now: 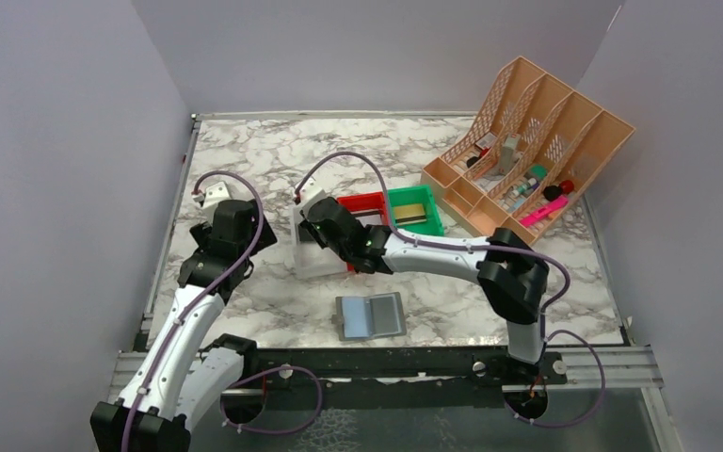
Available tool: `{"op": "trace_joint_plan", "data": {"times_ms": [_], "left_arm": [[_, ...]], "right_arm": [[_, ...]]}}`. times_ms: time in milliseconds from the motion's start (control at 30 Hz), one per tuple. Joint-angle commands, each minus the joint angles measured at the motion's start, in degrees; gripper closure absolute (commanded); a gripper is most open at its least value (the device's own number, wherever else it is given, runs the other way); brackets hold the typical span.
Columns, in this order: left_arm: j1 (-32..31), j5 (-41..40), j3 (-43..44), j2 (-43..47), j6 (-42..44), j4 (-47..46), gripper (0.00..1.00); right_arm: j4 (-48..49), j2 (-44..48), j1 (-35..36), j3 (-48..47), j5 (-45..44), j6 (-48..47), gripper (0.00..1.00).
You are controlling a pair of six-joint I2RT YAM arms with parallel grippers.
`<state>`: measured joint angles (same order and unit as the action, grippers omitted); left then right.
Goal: Take the credit cards out of the card holder
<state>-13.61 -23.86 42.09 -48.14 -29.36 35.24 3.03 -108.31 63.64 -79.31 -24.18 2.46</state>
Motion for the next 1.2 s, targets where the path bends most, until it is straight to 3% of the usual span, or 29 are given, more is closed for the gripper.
{"op": "trace_joint_plan", "data": {"times_ms": [0,300,600,967,1167], "left_arm": [[0.4,-4.7,0.2,3.2,-0.7,-0.4,0.01],[0.4,-6.1,0.5,3.4,-0.8,-0.3,0.01],[0.4,-6.9,0.7,3.6,-0.8,-0.3,0.01],[0.4,-7.9,0.6,4.6,-1.0,-0.2,0.01],[0.4,-7.4,0.5,4.6,-1.0,-0.3,0.01]], "right_arm": [[-2.3,-5.5,-0.1,-4.8,-6.4,-8.9,0.99],[2.0,-12.1,-0.2,-8.1,-9.2,-20.9,0.99],[2.4,-15.7,-0.2,-9.9,-6.7,-26.5,0.99],[-0.2,-15.6,-0.2,-10.3,-0.6,-25.1,0.78],[-0.7,-15.7,-0.2,-10.3,-0.6,-25.2,0.76]]}}
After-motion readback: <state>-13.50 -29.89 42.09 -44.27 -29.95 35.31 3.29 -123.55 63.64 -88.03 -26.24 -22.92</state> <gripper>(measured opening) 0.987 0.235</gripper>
